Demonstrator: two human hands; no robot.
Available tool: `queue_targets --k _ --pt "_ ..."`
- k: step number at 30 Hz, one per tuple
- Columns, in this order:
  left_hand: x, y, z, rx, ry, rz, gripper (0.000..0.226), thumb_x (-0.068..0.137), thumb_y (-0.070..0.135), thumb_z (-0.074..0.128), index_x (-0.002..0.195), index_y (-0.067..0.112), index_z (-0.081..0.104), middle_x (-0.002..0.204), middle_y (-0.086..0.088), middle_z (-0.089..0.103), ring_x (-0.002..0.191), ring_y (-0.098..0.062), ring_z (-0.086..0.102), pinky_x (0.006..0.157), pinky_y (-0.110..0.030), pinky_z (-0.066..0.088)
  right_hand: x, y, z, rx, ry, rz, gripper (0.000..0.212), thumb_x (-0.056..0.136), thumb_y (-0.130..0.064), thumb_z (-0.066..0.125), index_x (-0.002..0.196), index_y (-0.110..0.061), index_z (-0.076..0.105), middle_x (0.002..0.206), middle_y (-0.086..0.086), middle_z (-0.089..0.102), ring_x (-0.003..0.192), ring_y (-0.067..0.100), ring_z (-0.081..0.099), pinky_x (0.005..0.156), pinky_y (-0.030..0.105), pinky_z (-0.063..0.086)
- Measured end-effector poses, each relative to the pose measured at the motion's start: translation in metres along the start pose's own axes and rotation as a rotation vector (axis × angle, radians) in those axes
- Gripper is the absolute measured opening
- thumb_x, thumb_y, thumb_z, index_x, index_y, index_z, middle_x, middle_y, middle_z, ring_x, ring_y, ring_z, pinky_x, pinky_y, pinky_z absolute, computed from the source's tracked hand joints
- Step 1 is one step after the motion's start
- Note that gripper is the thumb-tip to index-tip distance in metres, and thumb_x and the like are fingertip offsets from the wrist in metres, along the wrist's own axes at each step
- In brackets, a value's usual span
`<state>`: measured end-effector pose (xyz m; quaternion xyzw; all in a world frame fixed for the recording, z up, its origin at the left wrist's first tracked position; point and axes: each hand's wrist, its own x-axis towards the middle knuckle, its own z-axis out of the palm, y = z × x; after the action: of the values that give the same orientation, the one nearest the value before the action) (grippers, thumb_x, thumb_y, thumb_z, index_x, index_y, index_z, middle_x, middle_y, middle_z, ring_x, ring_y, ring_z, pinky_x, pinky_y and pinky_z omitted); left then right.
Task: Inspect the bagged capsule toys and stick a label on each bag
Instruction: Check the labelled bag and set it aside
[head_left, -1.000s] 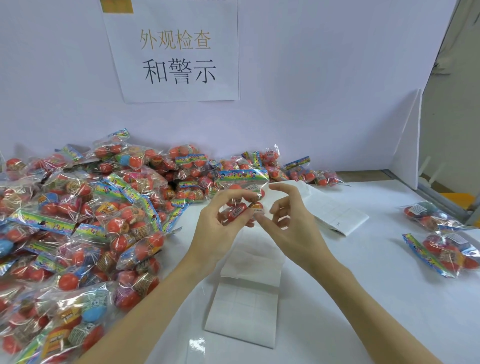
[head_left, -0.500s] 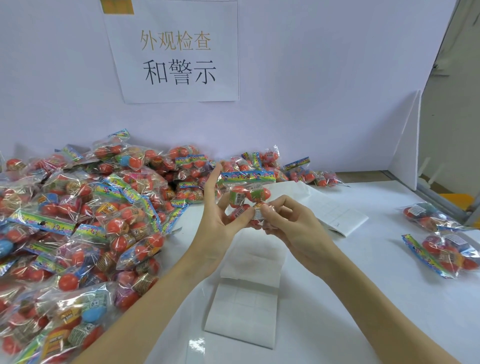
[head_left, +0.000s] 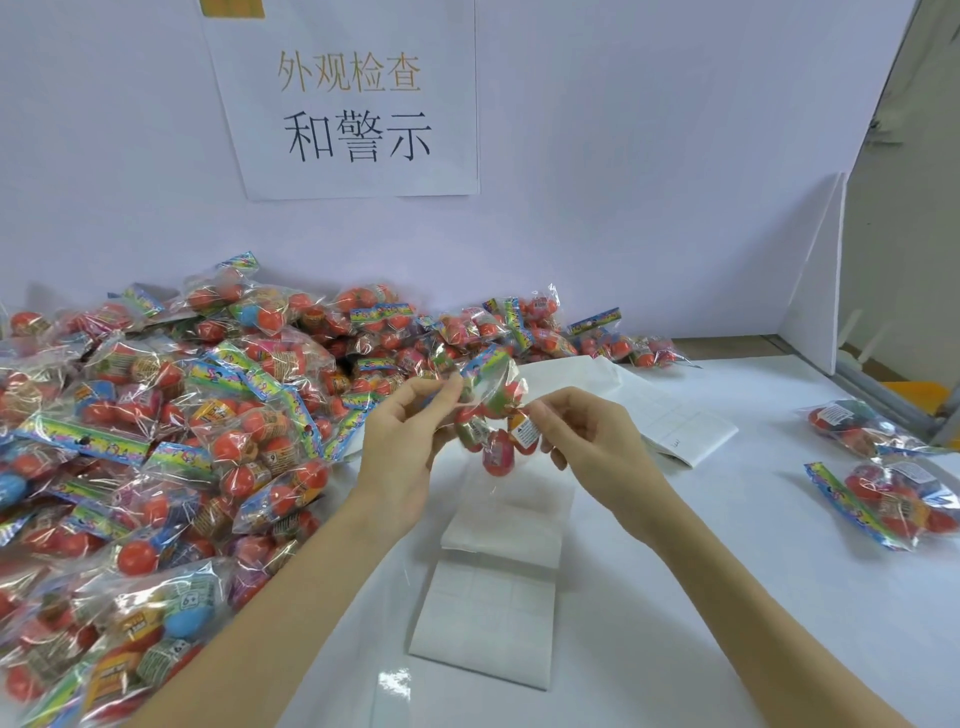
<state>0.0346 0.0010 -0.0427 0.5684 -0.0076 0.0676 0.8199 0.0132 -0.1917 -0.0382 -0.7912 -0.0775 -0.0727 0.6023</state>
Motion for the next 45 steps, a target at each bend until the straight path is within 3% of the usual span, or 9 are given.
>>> queue_targets --k 4,9,22,25,29,33,35,40,45 --pt "0.001 0.003 0.002 -0.094 0.033 -0.053 0.008 0.093 0.011 0.074 0.085 0.01 0.072 0.085 -0.006 0.073 0.073 -0.014 0.071 0.067 -0.024 0.06 0.001 0.002 -0.001 0.172 0.013 0.076 0.029 0.099 -0.034 0.067 0.097 -0.006 0.074 0.072 0.002 0.067 0.067 0.016 0.058 0.074 0.033 0.051" --pt "-0.003 0.001 0.002 -0.031 0.067 -0.002 0.007 0.093 0.011 0.074 0.088 0.007 0.073 0.093 -0.008 0.073 0.082 -0.016 0.072 0.067 -0.025 0.059 -0.001 -0.001 0.0 0.305 -0.15 0.13 0.049 0.093 -0.051 0.064 0.112 -0.007 0.074 0.089 0.009 0.075 0.081 0.016 0.069 0.072 0.025 0.056" --pt "0.002 -0.002 -0.004 0.295 -0.032 0.183 0.019 0.105 0.025 0.06 0.11 0.012 0.072 0.101 0.0 0.075 0.094 -0.013 0.069 0.077 -0.024 0.059 0.001 0.001 -0.013 0.084 -0.171 0.151 0.026 0.097 -0.035 0.072 0.106 -0.011 0.075 0.088 0.008 0.075 0.073 0.028 0.077 0.053 0.025 0.052" --pt "0.009 -0.001 -0.013 0.51 0.044 0.316 0.011 0.106 0.022 0.058 0.107 0.016 0.068 0.101 0.002 0.069 0.096 -0.015 0.065 0.078 -0.032 0.058 0.006 -0.011 -0.037 0.731 -0.174 0.126 0.043 0.082 -0.039 0.083 0.114 -0.016 0.067 0.101 0.007 0.067 0.071 0.018 0.071 0.059 0.022 0.052" --pt "0.016 -0.006 -0.033 1.354 0.08 0.554 0.028 0.099 0.022 0.064 0.125 0.01 0.064 0.13 -0.01 0.055 0.124 -0.031 0.049 0.107 -0.041 0.04 -0.003 -0.02 -0.068 1.905 -0.718 -0.13 0.065 0.093 -0.052 0.069 0.152 -0.037 0.046 0.142 0.004 0.061 0.086 0.018 0.071 0.072 0.024 0.051" --pt "0.018 -0.016 -0.042 1.869 0.038 0.224 0.061 0.108 0.047 0.04 0.159 0.015 0.03 0.166 -0.017 0.023 0.156 -0.035 0.017 0.124 -0.048 0.015 0.0 -0.013 -0.062 1.833 -0.626 0.001 0.042 0.103 -0.047 0.06 0.139 -0.026 0.062 0.113 0.007 0.075 0.059 0.019 0.064 0.054 0.018 0.044" --pt "0.017 -0.017 -0.044 1.946 0.022 0.095 0.058 0.109 0.049 0.03 0.153 0.012 0.035 0.159 -0.018 0.035 0.151 -0.036 0.026 0.12 -0.048 0.024 0.002 -0.008 -0.054 1.739 -0.553 0.111 0.037 0.104 -0.041 0.06 0.132 -0.018 0.066 0.099 0.005 0.075 0.05 0.011 0.046 0.05 0.018 0.039" --pt "0.021 -0.011 -0.048 1.872 -0.026 0.265 0.035 0.11 0.037 0.04 0.134 0.014 0.052 0.133 -0.008 0.053 0.125 -0.028 0.046 0.103 -0.039 0.039 0.005 -0.004 -0.038 1.462 -0.373 0.233 0.032 0.092 -0.033 0.074 0.118 -0.014 0.076 0.085 -0.004 0.068 0.048 0.007 0.042 0.043 0.016 0.037" --pt "0.028 -0.008 -0.057 1.912 0.161 0.331 0.057 0.103 0.041 0.053 0.152 0.012 0.042 0.161 -0.02 0.032 0.147 -0.039 0.03 0.115 -0.049 0.029 0.007 -0.004 -0.034 1.336 -0.279 0.292 0.031 0.09 -0.034 0.072 0.111 -0.013 0.079 0.078 -0.006 0.062 0.052 0.006 0.04 0.041 0.015 0.031"
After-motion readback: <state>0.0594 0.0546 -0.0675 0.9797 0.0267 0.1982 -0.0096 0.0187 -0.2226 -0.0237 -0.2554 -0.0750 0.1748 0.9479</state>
